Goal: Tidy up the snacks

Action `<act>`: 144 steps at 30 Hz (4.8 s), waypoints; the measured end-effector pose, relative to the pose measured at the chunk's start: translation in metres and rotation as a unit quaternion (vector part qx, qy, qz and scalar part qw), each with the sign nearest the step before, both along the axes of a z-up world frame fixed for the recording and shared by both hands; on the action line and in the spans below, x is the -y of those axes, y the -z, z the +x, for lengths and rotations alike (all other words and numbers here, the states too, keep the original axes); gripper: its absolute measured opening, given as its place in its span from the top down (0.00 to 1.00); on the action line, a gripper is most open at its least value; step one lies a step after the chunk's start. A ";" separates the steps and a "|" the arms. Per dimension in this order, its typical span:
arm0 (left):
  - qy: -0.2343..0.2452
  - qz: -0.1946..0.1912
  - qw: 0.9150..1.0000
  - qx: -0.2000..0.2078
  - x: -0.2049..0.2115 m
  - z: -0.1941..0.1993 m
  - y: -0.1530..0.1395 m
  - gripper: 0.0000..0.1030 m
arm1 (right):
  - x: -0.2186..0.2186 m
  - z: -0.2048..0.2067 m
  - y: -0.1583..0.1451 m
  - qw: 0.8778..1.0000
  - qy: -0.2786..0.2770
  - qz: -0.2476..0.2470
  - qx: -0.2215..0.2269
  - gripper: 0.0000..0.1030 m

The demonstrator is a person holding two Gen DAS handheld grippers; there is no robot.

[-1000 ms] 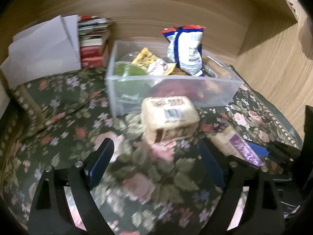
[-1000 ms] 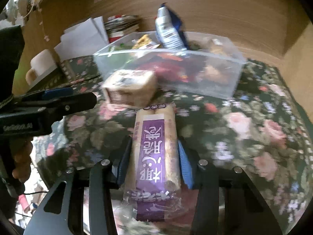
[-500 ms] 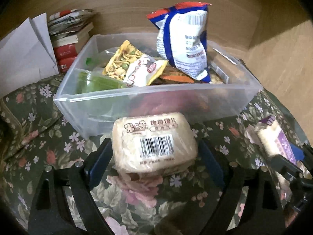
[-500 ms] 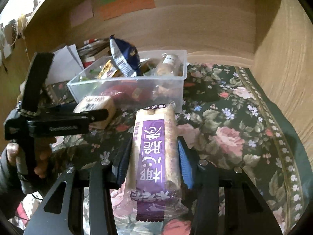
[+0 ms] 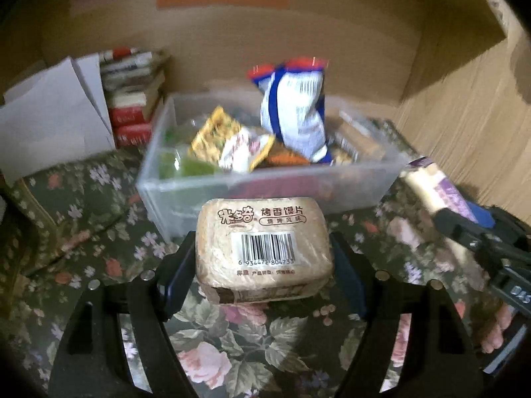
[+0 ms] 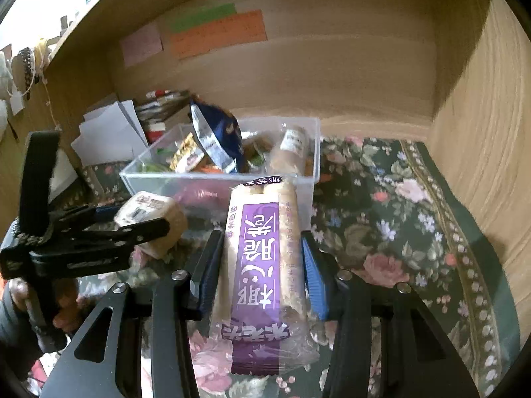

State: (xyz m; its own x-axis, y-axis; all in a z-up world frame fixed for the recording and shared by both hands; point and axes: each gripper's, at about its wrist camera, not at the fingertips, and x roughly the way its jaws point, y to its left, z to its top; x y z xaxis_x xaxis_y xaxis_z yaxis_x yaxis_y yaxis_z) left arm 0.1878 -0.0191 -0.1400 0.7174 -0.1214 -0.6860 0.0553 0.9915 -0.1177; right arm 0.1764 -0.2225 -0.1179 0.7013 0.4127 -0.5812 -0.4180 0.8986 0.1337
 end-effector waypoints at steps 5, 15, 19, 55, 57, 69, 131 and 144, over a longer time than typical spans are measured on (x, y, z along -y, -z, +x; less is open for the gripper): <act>0.003 -0.011 0.999 0.034 -0.002 -0.003 -0.032 0.26 | -0.007 0.004 -0.017 1.000 -0.002 -0.008 0.025 0.59; -0.007 -0.012 0.996 0.086 -0.013 0.012 -0.079 0.26 | -0.022 0.025 -0.056 0.996 -0.001 -0.016 0.084 0.59; -0.015 -0.008 0.996 0.091 -0.017 0.026 -0.083 0.26 | -0.032 0.040 -0.065 0.995 -0.001 -0.018 0.093 0.59; -0.037 0.010 0.979 0.202 -0.027 -0.020 -0.132 0.25 | -0.024 0.019 -0.107 0.994 0.000 0.015 0.112 0.57; -0.036 0.013 0.974 0.224 -0.024 -0.038 -0.145 0.25 | -0.021 0.001 -0.120 0.991 0.000 0.026 0.132 0.56; -0.033 0.030 0.957 0.287 -0.009 -0.115 -0.175 0.13 | -0.018 -0.074 -0.146 0.979 0.000 0.046 0.199 0.35; -0.036 0.034 0.957 0.285 -0.002 -0.132 -0.158 0.00 | -0.022 -0.098 -0.129 0.976 0.043 0.032 0.211 0.00; -0.039 0.029 0.958 0.284 -0.003 -0.130 -0.157 0.00 | -0.024 -0.102 -0.132 0.975 0.043 0.036 0.214 0.00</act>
State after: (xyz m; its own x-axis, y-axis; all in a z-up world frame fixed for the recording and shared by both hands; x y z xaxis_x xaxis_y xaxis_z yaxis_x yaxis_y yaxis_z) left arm 0.0575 -0.0158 0.0165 0.9822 -0.0253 -0.1860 0.0192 0.9992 -0.0346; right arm 0.0748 -0.1988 0.0144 0.9073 0.3701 -0.1994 -0.3721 0.9277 0.0287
